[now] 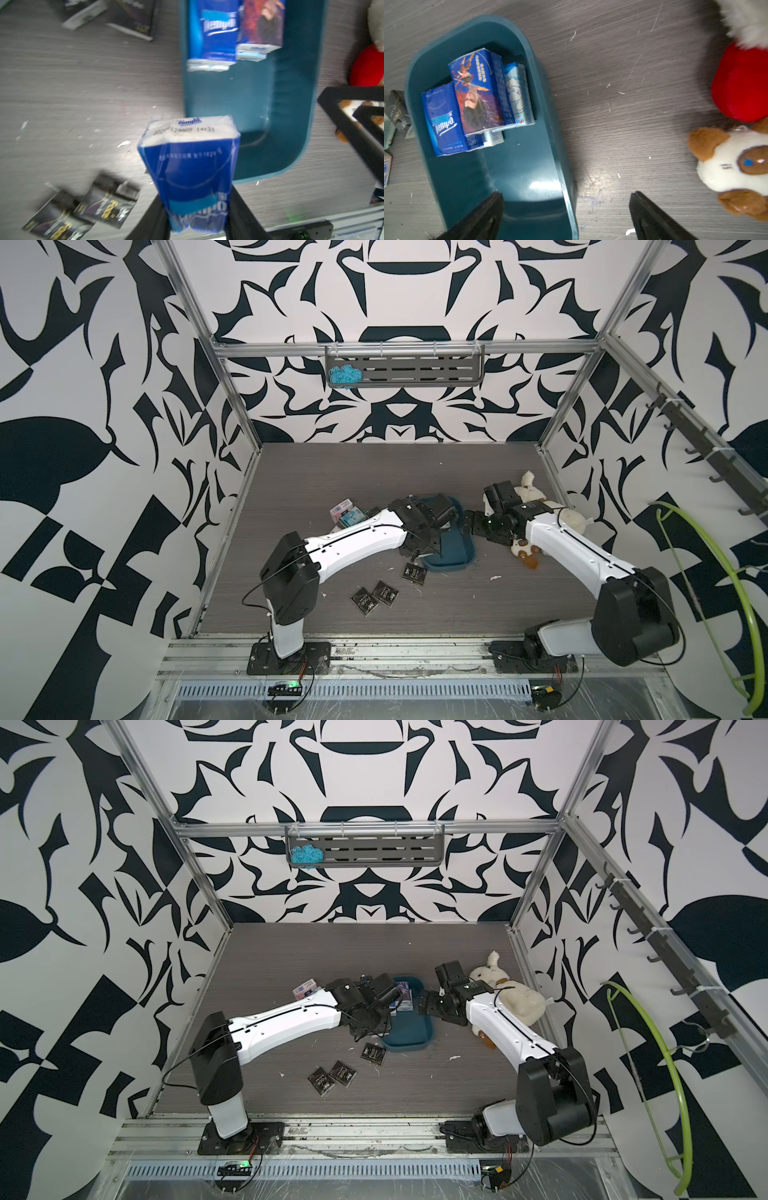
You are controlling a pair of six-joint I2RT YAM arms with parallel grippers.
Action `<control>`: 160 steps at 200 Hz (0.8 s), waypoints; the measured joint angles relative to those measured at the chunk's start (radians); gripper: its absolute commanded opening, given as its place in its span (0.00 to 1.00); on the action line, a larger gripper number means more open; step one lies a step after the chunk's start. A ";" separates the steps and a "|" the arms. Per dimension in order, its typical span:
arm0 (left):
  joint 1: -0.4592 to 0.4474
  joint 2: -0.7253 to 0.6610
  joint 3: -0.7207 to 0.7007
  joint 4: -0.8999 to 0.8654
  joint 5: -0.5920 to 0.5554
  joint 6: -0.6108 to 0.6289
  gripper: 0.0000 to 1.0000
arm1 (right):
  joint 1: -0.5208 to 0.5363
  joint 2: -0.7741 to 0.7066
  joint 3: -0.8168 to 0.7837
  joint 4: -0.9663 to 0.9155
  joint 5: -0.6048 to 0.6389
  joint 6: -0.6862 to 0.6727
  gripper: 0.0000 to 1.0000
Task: Put the pocket tissues into the storage box
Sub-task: Place the pocket tissues in the storage box.
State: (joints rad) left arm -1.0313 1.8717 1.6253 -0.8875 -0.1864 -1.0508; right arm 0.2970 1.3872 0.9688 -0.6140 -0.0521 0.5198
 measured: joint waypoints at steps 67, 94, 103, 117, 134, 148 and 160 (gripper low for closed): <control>0.001 0.186 0.200 -0.015 0.023 0.045 0.44 | 0.000 0.001 0.008 -0.004 0.037 -0.004 0.99; 0.002 0.249 0.262 -0.046 0.022 0.065 0.47 | 0.000 0.001 0.008 -0.003 0.038 -0.002 0.99; 0.002 0.264 0.272 -0.060 0.022 0.071 0.48 | 0.000 0.001 0.007 -0.003 0.038 -0.001 0.99; 0.002 0.281 0.275 -0.075 0.021 0.077 0.48 | 0.000 0.001 0.007 -0.003 0.038 -0.001 0.99; 0.003 0.294 0.275 -0.089 0.018 0.082 0.49 | 0.000 0.001 0.007 -0.003 0.038 -0.001 0.99; 0.004 0.299 0.275 -0.096 0.017 0.083 0.50 | 0.000 0.001 0.007 -0.004 0.037 -0.001 0.99; 0.004 0.301 0.275 -0.103 0.017 0.084 0.52 | 0.000 0.001 0.007 -0.005 0.037 -0.001 0.99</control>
State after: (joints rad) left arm -1.0275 2.1723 1.9003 -0.9901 -0.1696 -0.9672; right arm 0.2966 1.3880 0.9756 -0.6186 -0.0151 0.5186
